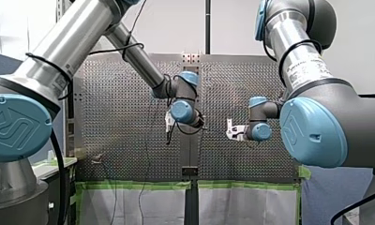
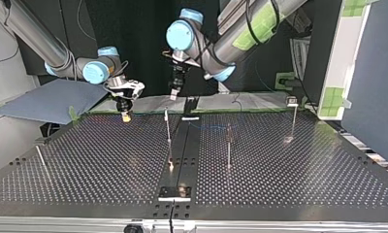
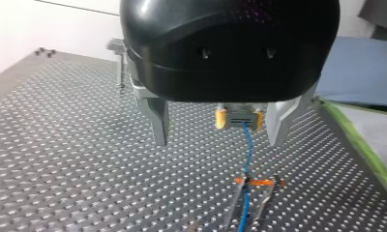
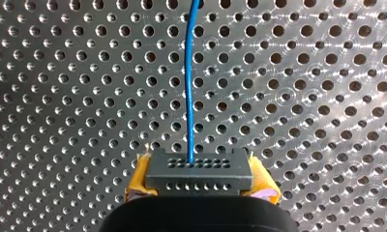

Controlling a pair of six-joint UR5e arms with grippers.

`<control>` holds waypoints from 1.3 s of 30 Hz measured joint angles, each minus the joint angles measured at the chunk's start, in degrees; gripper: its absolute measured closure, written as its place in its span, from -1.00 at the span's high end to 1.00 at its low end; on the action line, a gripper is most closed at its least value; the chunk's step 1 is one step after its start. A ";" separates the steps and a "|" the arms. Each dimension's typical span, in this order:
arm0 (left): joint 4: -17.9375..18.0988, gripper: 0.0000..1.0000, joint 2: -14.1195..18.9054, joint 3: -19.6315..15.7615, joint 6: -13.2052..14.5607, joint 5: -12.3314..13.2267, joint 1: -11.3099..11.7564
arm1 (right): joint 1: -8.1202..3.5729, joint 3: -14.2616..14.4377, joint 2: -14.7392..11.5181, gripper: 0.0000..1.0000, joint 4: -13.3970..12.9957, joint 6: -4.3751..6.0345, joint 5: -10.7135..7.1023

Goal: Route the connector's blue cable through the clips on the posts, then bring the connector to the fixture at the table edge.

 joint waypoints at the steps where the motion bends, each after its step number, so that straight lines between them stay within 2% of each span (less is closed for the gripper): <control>1: 0.40 0.97 0.40 -0.40 -0.41 -0.33 -0.03 | 0.01 0.00 0.00 -1.00 0.01 0.04 -0.02; 8: 3.60 0.97 3.72 -3.73 -3.72 -2.01 0.21 | 0.02 0.01 0.03 -1.00 0.12 0.12 -0.15; 17: 6.30 0.97 8.25 -8.24 -7.88 -1.56 0.48 | 0.03 0.02 0.12 -1.00 0.25 0.13 -0.16; 26: 10.36 0.97 12.41 -12.41 -9.42 -0.78 1.13 | -0.09 0.01 0.18 -1.00 0.26 0.13 -0.23; 33: 13.34 0.97 15.50 -15.49 -9.60 -0.21 1.40 | -0.36 0.00 0.18 -1.00 0.53 0.14 -0.25; 39: 14.19 0.97 18.30 -18.30 -9.58 -0.11 1.42 | -0.66 0.00 0.15 -1.00 0.95 0.13 -0.20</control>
